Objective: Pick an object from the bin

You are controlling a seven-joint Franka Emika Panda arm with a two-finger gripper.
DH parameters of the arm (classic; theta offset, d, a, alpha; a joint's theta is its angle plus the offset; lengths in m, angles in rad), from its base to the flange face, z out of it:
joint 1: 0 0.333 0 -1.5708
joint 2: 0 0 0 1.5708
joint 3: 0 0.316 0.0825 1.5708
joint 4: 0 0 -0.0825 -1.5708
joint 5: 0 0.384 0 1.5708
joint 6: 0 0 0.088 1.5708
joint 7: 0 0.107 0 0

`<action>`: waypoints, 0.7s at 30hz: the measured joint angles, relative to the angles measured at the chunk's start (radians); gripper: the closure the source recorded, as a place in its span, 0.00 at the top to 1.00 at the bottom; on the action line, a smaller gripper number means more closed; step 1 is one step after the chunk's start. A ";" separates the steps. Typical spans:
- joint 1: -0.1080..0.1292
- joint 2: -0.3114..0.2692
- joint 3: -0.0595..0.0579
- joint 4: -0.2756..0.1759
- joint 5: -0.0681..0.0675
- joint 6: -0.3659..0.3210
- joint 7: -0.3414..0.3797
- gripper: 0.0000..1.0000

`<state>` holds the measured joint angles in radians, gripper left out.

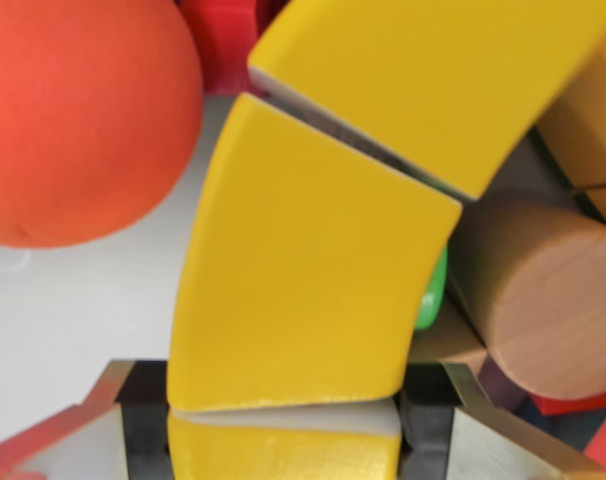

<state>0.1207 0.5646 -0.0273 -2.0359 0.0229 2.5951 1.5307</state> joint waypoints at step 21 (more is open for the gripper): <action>0.000 -0.012 0.000 -0.002 0.000 -0.008 0.000 0.00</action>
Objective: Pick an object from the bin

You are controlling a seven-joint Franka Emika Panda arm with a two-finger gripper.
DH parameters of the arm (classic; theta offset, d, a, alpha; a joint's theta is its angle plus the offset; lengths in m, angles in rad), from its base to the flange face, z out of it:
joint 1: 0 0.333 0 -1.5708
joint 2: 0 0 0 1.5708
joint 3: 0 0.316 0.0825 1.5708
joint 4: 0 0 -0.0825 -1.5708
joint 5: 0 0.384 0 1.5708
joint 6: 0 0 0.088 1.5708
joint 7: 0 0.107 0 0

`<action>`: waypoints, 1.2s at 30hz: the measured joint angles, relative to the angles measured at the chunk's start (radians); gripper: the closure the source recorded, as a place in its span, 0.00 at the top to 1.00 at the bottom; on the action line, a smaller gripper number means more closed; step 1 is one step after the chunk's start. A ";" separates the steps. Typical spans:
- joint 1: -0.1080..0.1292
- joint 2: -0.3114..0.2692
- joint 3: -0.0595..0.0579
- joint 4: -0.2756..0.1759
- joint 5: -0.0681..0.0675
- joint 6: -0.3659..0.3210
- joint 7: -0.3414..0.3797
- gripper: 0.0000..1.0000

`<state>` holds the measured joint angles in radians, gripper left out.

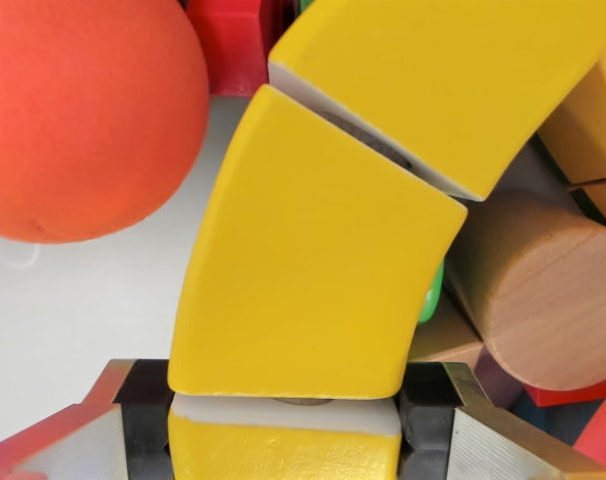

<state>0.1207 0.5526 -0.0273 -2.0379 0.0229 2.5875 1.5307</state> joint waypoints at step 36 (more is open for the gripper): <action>0.002 -0.224 -0.004 -0.003 -0.004 -0.219 0.002 0.00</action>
<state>0.1227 0.3282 -0.0317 -2.0407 0.0190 2.3684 1.5324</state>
